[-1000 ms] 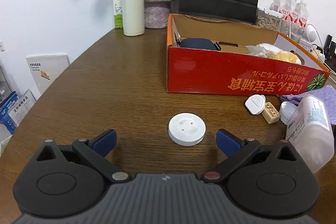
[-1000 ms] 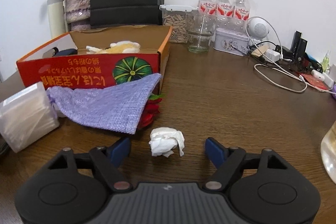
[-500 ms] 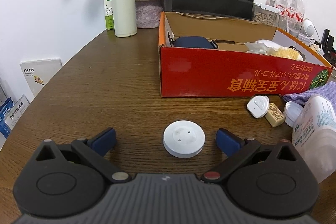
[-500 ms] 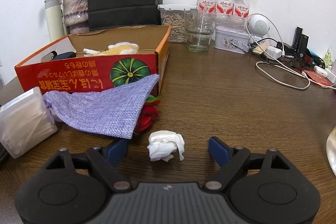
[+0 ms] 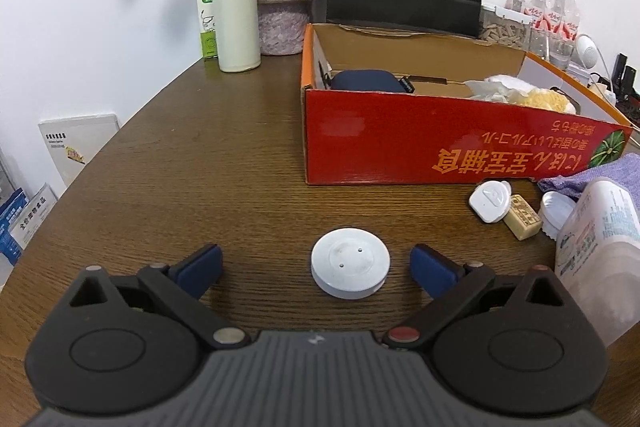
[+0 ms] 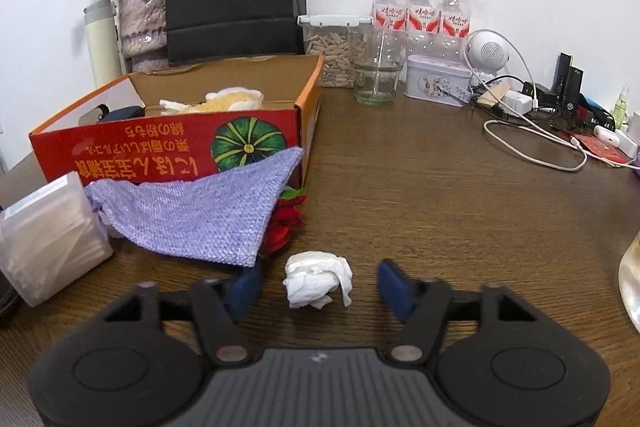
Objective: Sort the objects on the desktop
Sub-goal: 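Close right tool on the small tissue while left tool grasps the white disc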
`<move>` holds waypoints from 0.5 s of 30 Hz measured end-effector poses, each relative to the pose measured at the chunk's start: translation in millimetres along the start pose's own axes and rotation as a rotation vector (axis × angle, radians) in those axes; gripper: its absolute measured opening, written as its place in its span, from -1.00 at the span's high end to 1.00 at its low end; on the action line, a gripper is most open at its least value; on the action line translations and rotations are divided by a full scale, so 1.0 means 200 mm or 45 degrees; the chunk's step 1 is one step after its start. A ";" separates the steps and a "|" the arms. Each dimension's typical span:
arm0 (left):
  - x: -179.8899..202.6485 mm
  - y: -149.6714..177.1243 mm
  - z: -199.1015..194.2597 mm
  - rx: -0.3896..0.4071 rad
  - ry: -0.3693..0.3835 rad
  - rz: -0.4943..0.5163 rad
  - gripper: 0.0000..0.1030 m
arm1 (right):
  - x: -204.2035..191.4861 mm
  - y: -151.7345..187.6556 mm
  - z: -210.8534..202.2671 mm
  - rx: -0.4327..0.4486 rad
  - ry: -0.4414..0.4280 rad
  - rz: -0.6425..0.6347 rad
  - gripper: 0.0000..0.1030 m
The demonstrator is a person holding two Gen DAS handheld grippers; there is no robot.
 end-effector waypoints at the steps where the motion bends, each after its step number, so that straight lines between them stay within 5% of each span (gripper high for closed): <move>1: 0.01 0.00 -0.01 0.010 0.004 0.008 -0.77 | 0.00 0.00 0.00 0.004 -0.003 0.001 0.08; 5: 0.06 -0.01 -0.04 0.050 0.035 0.044 -0.30 | -0.01 0.00 -0.02 0.012 -0.014 0.007 0.46; 7: 0.08 -0.01 -0.05 0.064 0.052 0.061 0.07 | -0.01 0.00 -0.02 0.013 -0.017 0.011 0.51; 9: 0.10 -0.01 -0.06 0.074 0.048 0.071 0.23 | -0.02 0.01 -0.03 0.014 -0.021 0.015 0.53; 15: 0.09 0.00 -0.08 0.076 0.030 0.049 0.22 | -0.04 0.01 -0.05 0.027 -0.021 0.019 0.56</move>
Point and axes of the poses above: each gripper's, at about its wrist camera, not at the fingertips, and z roughly the way its jaws point, x to its right, y to its underside, the point moved 6 cm from there along z, roughly the way its jaws point, and after that the axes turned 9 degrees about z, right-handed, at the moved point
